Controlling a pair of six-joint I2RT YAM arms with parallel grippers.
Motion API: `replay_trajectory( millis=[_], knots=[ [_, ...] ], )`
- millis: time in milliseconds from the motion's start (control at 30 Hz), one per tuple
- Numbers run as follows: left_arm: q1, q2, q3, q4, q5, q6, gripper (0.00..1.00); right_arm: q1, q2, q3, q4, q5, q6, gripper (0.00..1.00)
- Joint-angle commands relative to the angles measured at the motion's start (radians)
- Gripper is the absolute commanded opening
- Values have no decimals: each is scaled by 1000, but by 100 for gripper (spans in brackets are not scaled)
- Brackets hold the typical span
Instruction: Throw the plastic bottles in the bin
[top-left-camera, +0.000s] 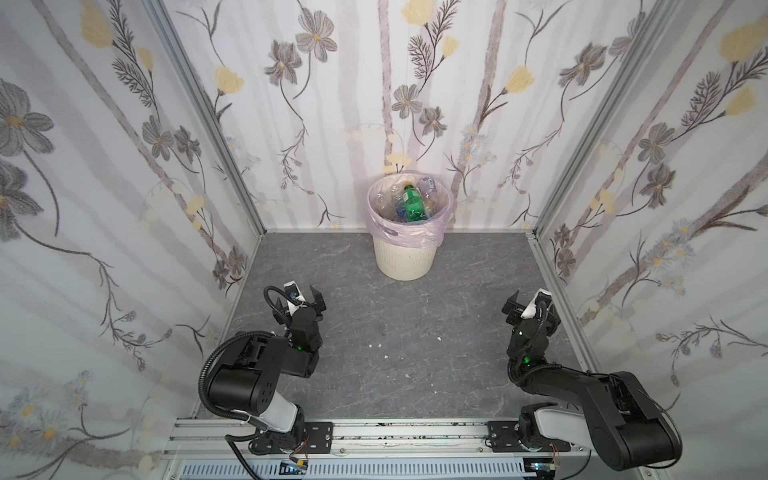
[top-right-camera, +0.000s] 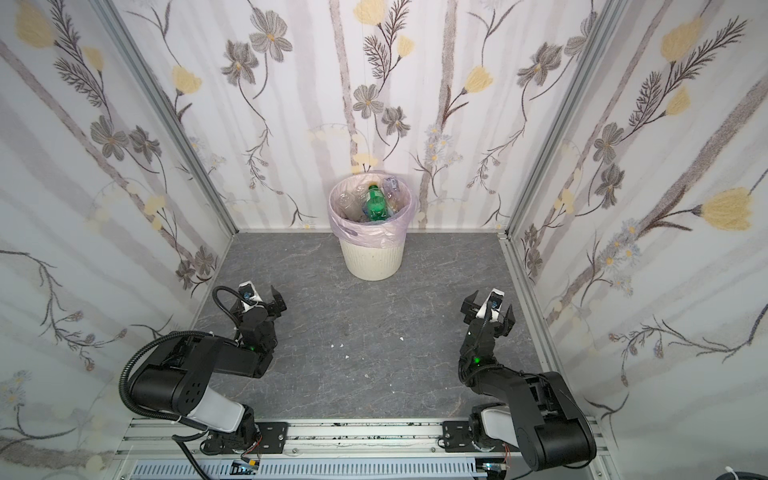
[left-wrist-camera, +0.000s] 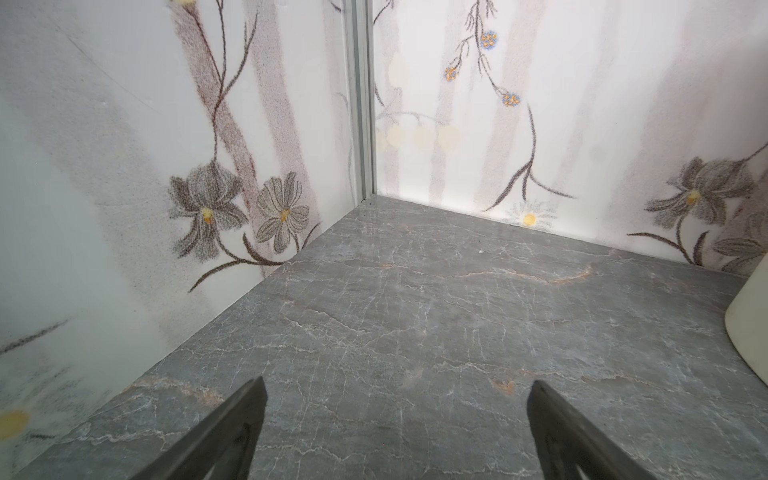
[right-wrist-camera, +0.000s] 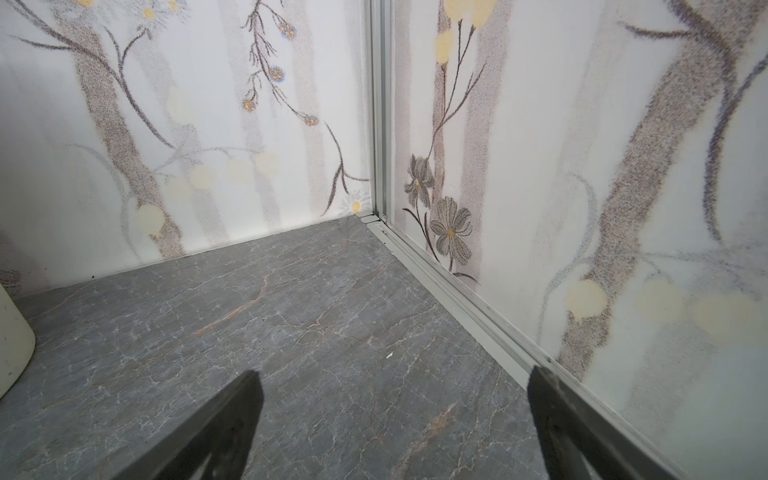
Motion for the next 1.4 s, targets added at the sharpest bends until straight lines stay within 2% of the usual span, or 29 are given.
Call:
replay_trajectory(
  millis=[0,100,233,333,433,567,633,700,867,1100,1367],
  knots=[
    [-17,0,-64,209,1,41,100,0,-9,-2,182,-11,-14,100],
    [-26,14,-114,332,15,58,100,0,0,-3,194,-11,-20,100],
    [-39,22,-131,370,13,75,100,0,2,-2,193,-16,-20,100],
    [-74,78,-169,520,37,145,100,0,8,-1,195,-56,-31,100],
    [-75,79,-172,525,38,146,100,2,27,-6,221,-188,-83,100],
    [-62,75,-177,525,60,132,100,2,30,-13,238,-191,-84,100],
    [-29,69,-193,526,124,95,100,2,32,-14,244,-191,-84,100],
    [13,105,-200,531,244,66,100,2,32,-13,242,-190,-84,100],
    [35,102,-155,465,226,49,100,0,30,-12,241,-193,-83,100],
    [37,99,-156,460,224,47,100,-1,32,-5,230,-193,-81,100],
    [37,99,-156,461,225,47,100,-32,38,64,95,-241,-53,100]
  ],
)
